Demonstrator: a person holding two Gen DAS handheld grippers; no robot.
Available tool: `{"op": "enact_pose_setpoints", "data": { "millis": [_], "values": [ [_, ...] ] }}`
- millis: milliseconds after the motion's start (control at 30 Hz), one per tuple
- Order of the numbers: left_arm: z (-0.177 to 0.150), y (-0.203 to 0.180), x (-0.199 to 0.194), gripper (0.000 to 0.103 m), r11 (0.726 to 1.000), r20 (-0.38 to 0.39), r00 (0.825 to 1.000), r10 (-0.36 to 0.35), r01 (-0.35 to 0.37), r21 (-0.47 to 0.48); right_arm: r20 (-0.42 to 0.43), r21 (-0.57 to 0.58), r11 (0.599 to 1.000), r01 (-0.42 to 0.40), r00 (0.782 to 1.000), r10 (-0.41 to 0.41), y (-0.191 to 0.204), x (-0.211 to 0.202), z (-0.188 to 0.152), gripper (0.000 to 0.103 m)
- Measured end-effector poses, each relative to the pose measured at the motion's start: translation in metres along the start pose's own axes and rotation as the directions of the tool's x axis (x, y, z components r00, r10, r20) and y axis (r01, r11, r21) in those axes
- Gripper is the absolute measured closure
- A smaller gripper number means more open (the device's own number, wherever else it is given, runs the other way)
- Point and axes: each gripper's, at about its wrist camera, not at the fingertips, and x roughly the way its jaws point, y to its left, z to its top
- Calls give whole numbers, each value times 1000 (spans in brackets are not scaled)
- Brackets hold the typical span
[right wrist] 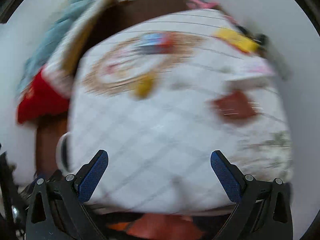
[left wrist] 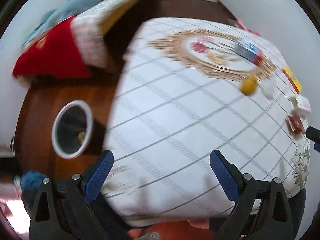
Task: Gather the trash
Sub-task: 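Move both grippers back toward the table, then grasp the lemon with the left gripper while the right grasps the brown packet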
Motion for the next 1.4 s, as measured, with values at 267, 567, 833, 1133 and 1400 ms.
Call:
{"op": "enact_pose_setpoints", "data": {
  "millis": [267,567,833,1133,1400],
  "values": [
    [65,-99,33,6,978,20,995,-95,90,186,-18,88,993,73,997,-72,-98,37,55,0],
    [116,-162,82,46,916,-27,990,-139,139,376,-23,153,988,37,999,-34,-109,70,78,0],
    [102,-172,80,76,916,22,995,-96,80,394,-11,128,991,49,999,-48,-98,79,73,2],
    [60,-129,62,77,967,0,997,-81,79,243,16,89,996,29,999,-30,-84,72,58,68],
    [34,-75,28,77,988,14,995,-98,95,124,56,52,998,-30,998,27,-66,44,40,82]
  ]
}}
